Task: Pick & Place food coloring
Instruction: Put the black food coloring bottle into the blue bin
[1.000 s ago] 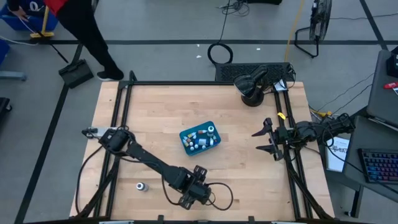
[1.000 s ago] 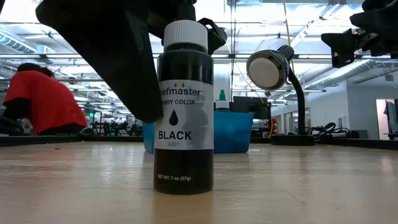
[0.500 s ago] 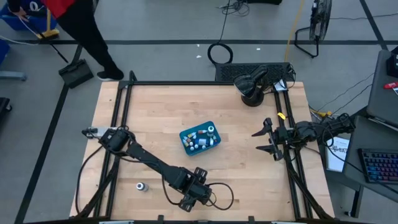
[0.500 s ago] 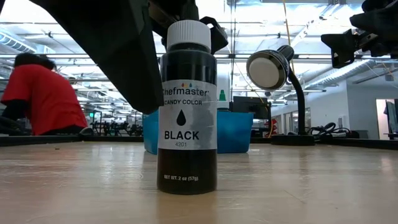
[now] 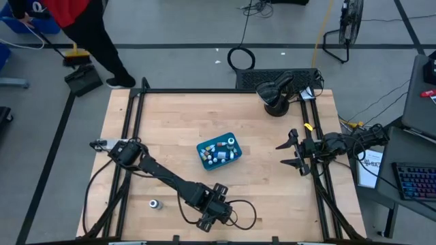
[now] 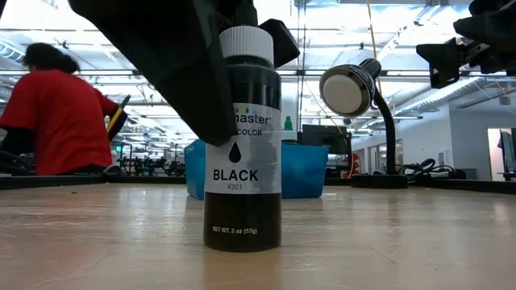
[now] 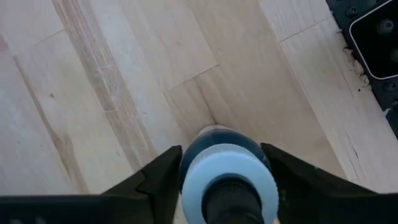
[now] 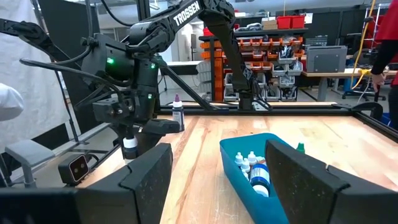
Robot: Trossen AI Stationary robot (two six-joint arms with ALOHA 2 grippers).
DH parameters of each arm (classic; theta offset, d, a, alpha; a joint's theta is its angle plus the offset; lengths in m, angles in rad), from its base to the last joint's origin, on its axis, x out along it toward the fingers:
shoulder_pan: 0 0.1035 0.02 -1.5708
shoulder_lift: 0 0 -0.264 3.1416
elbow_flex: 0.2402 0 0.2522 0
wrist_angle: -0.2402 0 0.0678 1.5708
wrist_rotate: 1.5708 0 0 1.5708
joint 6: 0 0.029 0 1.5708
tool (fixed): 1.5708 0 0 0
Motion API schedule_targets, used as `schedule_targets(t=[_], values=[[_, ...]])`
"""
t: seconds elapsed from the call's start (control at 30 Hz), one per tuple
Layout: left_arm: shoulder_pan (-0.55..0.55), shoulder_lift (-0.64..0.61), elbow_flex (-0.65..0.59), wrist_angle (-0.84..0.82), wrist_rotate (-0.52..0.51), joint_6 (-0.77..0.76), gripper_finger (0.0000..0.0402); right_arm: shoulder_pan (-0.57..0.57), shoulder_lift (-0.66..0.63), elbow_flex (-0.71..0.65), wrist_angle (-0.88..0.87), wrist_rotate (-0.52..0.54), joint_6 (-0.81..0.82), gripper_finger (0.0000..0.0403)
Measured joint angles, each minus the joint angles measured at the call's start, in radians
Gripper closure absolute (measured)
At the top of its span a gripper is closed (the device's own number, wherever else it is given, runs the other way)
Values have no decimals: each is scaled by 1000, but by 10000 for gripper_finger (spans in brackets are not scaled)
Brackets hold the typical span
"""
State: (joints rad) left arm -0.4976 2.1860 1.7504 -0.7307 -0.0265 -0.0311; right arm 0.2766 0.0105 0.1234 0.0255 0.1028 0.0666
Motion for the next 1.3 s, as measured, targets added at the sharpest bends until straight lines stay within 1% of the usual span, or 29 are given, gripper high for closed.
schedule_targets(t=[0.07,0.17,0.23,0.33,0.43,0.57,0.67,0.73,0.8,0.9,0.97,1.03,1.07,1.13,1.3], values=[[0,0,0,0,-4,0,213,0,0,0,0,0,0,157],[0,-1,0,-1,-41,1,258,0,0,0,0,0,0,156],[-1,-13,0,-28,-80,13,263,0,0,0,0,0,0,157],[1,-61,21,-125,-158,19,263,0,0,0,-1,0,0,159],[6,-151,52,-221,-239,19,263,0,0,0,0,0,0,160],[32,-319,52,-338,-359,4,263,0,0,0,0,0,0,157],[92,-457,18,-369,-454,-34,263,0,0,0,0,0,0,156],[159,-538,-25,-375,-475,-63,263,0,0,0,0,0,0,157],[237,-592,-83,-359,-450,-92,263,0,0,0,0,0,0,159],[356,-635,-204,-288,-352,-102,263,0,0,0,0,0,0,160],[418,-635,-299,-193,-245,-85,263,0,0,0,0,0,0,159],[456,-621,-393,-103,-141,-73,263,0,0,0,0,0,0,158],[469,-603,-430,-60,-107,-67,263,0,0,0,0,0,0,157],[485,-575,-489,-4,-69,-61,263,0,0,0,-1,0,0,156],[489,-504,-554,25,-56,-84,263,0,1,0,7,0,0,159]])
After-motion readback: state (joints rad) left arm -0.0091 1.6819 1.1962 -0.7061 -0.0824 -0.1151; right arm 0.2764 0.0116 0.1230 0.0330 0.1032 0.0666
